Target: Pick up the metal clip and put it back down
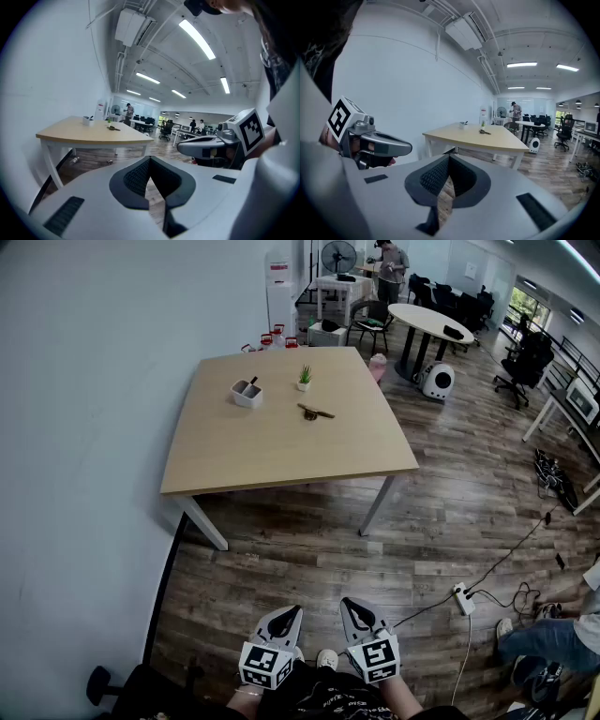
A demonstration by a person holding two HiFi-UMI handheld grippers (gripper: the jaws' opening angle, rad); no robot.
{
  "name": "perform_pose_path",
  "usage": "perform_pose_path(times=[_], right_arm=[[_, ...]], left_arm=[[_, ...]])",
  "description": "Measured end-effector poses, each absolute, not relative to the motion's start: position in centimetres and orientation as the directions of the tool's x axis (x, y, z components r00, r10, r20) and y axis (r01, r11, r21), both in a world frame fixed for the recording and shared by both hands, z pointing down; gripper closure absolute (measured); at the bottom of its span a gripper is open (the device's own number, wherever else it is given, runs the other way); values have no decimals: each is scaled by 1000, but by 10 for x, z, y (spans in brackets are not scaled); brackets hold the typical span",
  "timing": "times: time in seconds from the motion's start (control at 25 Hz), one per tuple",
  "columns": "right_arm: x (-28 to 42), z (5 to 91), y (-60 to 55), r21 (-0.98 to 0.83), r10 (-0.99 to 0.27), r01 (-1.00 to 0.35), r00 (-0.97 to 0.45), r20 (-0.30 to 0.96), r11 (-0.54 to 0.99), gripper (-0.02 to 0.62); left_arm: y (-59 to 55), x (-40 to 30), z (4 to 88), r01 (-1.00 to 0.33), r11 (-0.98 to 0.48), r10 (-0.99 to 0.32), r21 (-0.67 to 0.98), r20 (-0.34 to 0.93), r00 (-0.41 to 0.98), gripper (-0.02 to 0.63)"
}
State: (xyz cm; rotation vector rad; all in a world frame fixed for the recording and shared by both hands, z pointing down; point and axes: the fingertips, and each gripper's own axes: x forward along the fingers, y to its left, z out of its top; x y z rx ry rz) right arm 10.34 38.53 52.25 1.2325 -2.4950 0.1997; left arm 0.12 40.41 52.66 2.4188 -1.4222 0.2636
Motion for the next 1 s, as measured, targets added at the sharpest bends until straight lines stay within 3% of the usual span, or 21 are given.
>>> perform_pose_path(times=[0.72,0.8,0.84,0.88,0.92,1.0], right_arm=[[111,512,394,27,-766,-811,-540,349,584,572],[111,514,392,9,-762,-813,-542,353,582,433],[110,514,391,4,-759,-811,-545,356,584,377],[109,515,390,2,-758,-811,-545,358,585,353],[109,516,389,2,-758,-813,-542,362,582,344],[110,518,387,4,-764,-821,-529,369,571,321]], left_arm=[[432,-6,522,-885,-422,-845,196,268,462,597],[427,-8,519,-883,-422,-848,207,253,465,594],[425,-10,518,-881,-423,-850,212,245,467,548],[423,-11,517,-879,-425,-849,215,240,470,440],[421,-12,517,-878,-428,-849,214,239,472,393],[419,-16,518,-877,-433,-845,206,246,475,373]])
